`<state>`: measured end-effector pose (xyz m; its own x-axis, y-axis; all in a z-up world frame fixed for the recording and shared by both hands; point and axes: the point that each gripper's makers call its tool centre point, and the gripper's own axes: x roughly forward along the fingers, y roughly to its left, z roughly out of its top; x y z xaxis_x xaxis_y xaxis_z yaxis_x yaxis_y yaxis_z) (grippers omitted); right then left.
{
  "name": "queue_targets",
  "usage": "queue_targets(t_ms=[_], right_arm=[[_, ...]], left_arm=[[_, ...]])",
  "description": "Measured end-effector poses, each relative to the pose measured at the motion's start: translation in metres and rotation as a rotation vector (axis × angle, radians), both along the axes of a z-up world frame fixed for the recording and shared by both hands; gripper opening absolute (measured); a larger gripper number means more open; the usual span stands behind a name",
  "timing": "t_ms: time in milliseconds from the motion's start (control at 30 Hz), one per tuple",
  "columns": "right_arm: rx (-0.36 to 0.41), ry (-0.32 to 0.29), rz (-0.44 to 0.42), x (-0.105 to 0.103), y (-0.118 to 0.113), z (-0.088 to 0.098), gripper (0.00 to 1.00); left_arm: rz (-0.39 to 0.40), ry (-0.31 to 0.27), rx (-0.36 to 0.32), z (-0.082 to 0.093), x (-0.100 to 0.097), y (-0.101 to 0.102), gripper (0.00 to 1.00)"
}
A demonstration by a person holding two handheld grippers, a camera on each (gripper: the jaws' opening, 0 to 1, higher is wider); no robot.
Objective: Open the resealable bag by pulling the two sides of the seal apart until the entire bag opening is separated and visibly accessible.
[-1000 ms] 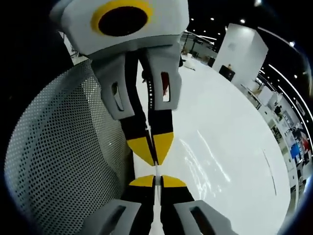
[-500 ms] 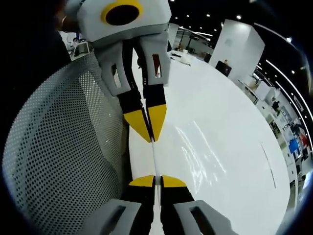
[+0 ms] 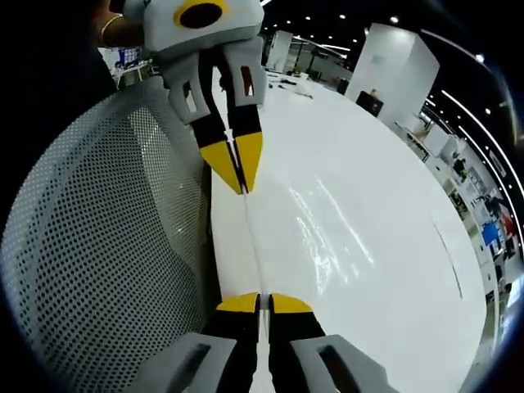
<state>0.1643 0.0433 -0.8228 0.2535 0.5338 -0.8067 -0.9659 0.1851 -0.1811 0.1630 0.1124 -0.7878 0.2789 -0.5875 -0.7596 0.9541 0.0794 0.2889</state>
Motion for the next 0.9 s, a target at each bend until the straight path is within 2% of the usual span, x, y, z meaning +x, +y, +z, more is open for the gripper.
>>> queue_targets(t_ms=[133, 200, 233, 333, 433, 500, 567, 667, 800, 900], right_arm=[[-0.003, 0.004, -0.009, 0.0, -0.006, -0.001, 0.0], [-0.03, 0.005, -0.004, -0.002, -0.013, -0.003, 0.0], [0.009, 0.023, -0.026, -0.003, -0.01, -0.003, 0.0], [-0.006, 0.013, -0.022, -0.002, -0.01, -0.003, 0.0], [-0.016, 0.022, -0.036, -0.002, -0.01, -0.006, 0.0], [0.046, 0.076, -0.096, -0.004, -0.009, -0.005, 0.0], [0.086, 0.085, -0.139, -0.001, -0.009, 0.001, 0.01], [0.134, 0.098, -0.153, 0.0, -0.004, 0.012, 0.03], [0.17, 0.088, -0.123, -0.001, 0.01, 0.026, 0.04], [0.173, 0.081, -0.098, -0.001, 0.02, 0.027, 0.03]], left_arm=[[-0.009, -0.008, 0.001, 0.0, 0.0, 0.001, 0.0], [-0.015, -0.015, 0.005, 0.002, 0.0, 0.003, 0.0], [-0.008, -0.006, -0.008, 0.003, 0.0, 0.002, 0.0], [-0.013, -0.007, -0.005, 0.002, 0.0, 0.001, 0.0], [-0.002, 0.029, -0.012, -0.001, -0.004, -0.002, 0.0], [0.004, 0.028, -0.012, -0.001, -0.003, -0.001, 0.0], [0.015, 0.027, -0.008, -0.002, -0.002, 0.0, 0.0], [0.021, 0.04, -0.032, -0.001, -0.005, -0.003, 0.0], [-0.012, 0.016, -0.006, -0.003, -0.008, -0.006, 0.0], [-0.017, 0.01, -0.007, -0.003, -0.008, -0.008, 0.0]])
